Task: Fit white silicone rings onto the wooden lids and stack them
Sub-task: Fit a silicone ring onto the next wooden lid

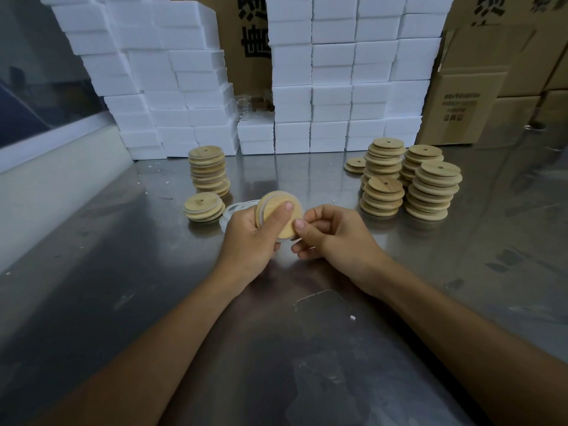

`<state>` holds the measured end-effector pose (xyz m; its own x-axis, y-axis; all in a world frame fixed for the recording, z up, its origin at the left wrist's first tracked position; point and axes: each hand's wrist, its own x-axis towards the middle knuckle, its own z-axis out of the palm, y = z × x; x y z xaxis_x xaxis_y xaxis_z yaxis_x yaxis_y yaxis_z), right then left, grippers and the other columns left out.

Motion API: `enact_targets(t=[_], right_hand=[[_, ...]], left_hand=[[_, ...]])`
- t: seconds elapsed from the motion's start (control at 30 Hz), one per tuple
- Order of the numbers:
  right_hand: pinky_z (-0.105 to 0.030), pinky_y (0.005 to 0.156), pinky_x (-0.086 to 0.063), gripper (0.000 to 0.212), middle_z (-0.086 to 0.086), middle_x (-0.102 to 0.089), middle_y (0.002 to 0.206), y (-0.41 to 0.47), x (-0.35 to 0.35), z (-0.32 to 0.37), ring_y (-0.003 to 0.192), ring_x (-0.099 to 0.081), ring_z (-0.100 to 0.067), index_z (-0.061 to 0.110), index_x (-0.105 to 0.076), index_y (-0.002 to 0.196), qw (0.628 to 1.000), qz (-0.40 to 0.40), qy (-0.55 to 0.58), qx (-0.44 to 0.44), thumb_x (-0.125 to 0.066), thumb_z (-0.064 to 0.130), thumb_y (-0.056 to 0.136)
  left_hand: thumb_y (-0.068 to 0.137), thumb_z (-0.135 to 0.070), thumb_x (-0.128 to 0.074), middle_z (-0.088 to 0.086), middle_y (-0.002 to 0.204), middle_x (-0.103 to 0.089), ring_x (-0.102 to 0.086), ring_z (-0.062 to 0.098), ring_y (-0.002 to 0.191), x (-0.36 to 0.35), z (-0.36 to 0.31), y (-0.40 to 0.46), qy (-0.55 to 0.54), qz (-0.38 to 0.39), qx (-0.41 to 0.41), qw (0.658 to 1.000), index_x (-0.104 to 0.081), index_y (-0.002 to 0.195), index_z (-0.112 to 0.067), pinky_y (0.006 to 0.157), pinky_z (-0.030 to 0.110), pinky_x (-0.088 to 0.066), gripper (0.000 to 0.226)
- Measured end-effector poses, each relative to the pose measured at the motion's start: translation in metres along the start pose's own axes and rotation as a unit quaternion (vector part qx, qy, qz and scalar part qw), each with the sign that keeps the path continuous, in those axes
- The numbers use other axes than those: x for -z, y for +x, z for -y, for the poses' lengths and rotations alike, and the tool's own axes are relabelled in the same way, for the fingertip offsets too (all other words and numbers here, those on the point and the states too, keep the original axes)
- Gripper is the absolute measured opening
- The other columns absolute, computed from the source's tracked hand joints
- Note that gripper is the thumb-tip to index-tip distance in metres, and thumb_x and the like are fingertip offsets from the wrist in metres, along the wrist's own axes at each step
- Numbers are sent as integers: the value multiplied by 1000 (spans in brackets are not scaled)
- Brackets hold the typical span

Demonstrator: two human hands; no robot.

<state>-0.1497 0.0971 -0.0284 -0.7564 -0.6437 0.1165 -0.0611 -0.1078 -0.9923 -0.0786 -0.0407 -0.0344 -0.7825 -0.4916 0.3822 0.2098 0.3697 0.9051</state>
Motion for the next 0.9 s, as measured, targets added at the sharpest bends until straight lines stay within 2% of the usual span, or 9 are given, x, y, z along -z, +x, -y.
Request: enact_targets(t=[0.1, 0.17, 0.3, 0.4, 0.5, 0.57, 0.7, 0.77, 0.9], right_hand=[[-26, 61, -58, 17, -9, -72, 76, -1, -1, 0, 65, -68, -17, -2, -62, 98, 1000, 3, -7, -7, -68, 12, 91], [-24, 59, -56, 14, -10, -71, 76, -1, 0, 1, 65, -67, -16, -1, -63, 94, 1000, -6, 2, -4, -67, 12, 91], [-24, 53, -54, 11, -9, -71, 80, -2, -2, 3, 61, -66, -12, 5, -63, 89, 998, -51, -15, 24, -66, 15, 93], [-30, 55, -57, 12, -3, -71, 81, -4, -2, 2, 62, -68, -13, 11, -64, 86, 987, -103, -108, 63, -69, 19, 91], [-42, 62, -60, 10, -2, -71, 78, -5, -1, 0, 68, -69, -18, 14, -64, 85, 966, -129, -193, 111, -70, 19, 91], [-37, 62, -60, 10, 5, -70, 81, -5, -1, -1, 71, -68, -13, 17, -62, 84, 946, -138, -248, 160, -70, 18, 90], [-17, 59, -54, 13, 9, -64, 84, -5, -1, -2, 71, -65, -4, 21, -59, 87, 915, -139, -300, 231, -70, 17, 90], [-18, 58, -53, 11, 8, -64, 84, -5, 0, -2, 71, -65, -5, 20, -59, 88, 912, -148, -295, 246, -69, 17, 90], [-32, 59, -56, 9, 14, -63, 83, -4, 1, -1, 71, -66, -10, 20, -60, 89, 921, -163, -256, 245, -68, 19, 92]], left_hand=[[96, -37, -60, -2, 47, -51, -47, 8, 39, 1, 1, 0, 2, 8, 12, 1000, -63, 80, 3, 40, 21, -38, 43], [96, -41, -58, -4, 50, -55, -49, 7, 40, 0, 2, 0, 11, 22, 4, 1000, -64, 82, -4, 39, 23, -38, 40], [87, -54, -59, -6, 75, -63, -59, 16, 60, -1, 2, 1, 81, -31, -38, 995, -56, 92, -26, 55, 30, -44, 29], [94, -41, -59, -4, 94, -66, -62, 18, 80, 1, 4, 1, 180, -80, -64, 978, -60, 109, -23, 67, 28, -44, 23], [98, -29, -55, 3, 104, -70, -61, 16, 91, -1, 2, 0, 254, -77, -76, 961, -67, 115, -13, 75, 25, -40, 25], [98, -23, -56, 4, 106, -71, -61, 16, 95, -2, 0, -2, 274, -78, -77, 955, -69, 115, -11, 78, 25, -41, 24], [97, -20, -58, 4, 90, -70, -61, 14, 81, 0, -2, -2, 266, -75, -49, 960, -71, 97, -10, 71, 26, -46, 16], [98, -22, -57, 1, 83, -69, -62, 12, 72, 1, -3, -1, 243, -57, -30, 968, -67, 89, -13, 69, 30, -50, 16], [99, -25, -55, -7, 74, -69, -60, 3, 58, 0, -1, 1, 181, 4, 13, 983, -64, 88, -17, 66, 31, -53, 15]])
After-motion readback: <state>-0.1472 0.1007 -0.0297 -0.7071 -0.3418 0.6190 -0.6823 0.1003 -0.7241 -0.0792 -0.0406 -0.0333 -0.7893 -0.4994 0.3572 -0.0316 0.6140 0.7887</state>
